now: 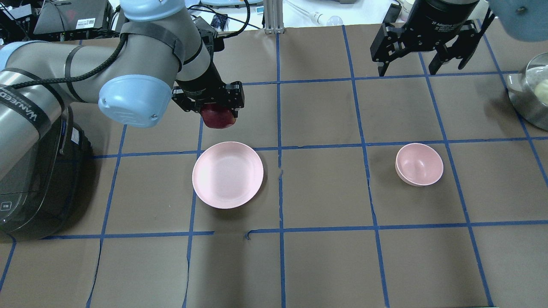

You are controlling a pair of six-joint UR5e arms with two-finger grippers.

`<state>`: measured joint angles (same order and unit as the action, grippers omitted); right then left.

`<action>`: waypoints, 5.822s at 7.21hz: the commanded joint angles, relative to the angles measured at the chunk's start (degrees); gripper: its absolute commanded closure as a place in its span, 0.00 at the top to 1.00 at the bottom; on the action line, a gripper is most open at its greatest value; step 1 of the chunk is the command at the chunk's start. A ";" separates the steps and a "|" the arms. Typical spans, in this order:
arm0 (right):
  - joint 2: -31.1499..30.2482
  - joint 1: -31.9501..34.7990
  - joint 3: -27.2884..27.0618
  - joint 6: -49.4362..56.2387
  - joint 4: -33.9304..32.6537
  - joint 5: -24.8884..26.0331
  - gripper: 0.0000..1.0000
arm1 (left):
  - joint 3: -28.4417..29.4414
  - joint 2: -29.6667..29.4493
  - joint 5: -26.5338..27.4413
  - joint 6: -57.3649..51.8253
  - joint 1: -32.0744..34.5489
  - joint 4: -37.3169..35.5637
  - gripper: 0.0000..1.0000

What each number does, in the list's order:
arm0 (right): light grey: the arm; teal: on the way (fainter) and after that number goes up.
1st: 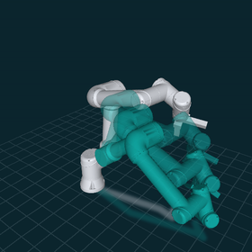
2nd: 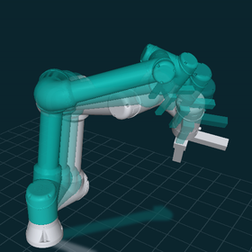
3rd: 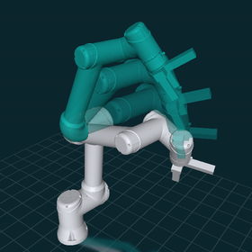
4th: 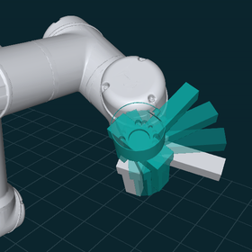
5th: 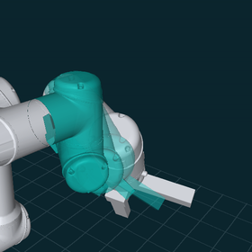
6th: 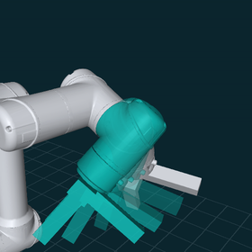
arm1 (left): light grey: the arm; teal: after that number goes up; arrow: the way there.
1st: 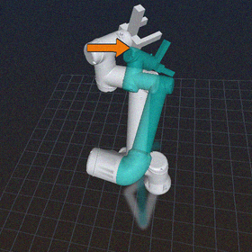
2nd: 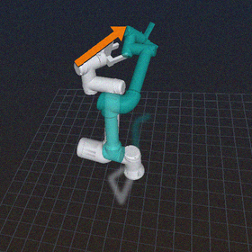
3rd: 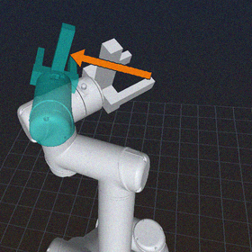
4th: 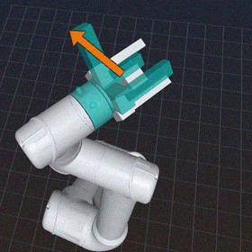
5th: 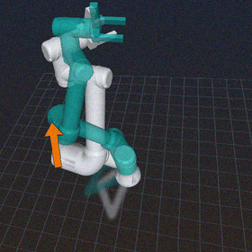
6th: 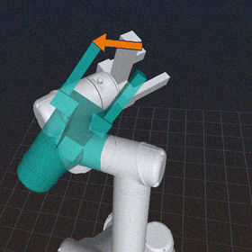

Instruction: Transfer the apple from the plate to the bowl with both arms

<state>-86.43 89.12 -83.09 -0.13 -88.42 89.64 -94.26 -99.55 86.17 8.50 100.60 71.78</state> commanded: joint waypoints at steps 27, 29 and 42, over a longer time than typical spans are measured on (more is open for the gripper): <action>13.13 2.82 -24.44 8.22 -32.19 -6.15 1.00 | 0.92 -0.20 -0.56 -2.44 0.30 2.14 0.00; 10.15 2.38 -15.83 8.22 -20.71 -3.07 1.00 | 1.44 -1.34 -3.98 3.43 0.39 1.44 0.00; 2.05 1.85 3.55 8.04 4.66 0.45 1.00 | 1.36 -20.05 -5.31 31.76 19.72 -20.62 0.15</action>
<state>-84.37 91.04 -79.45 7.91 -83.88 90.04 -92.82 -118.40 80.81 40.30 120.22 51.33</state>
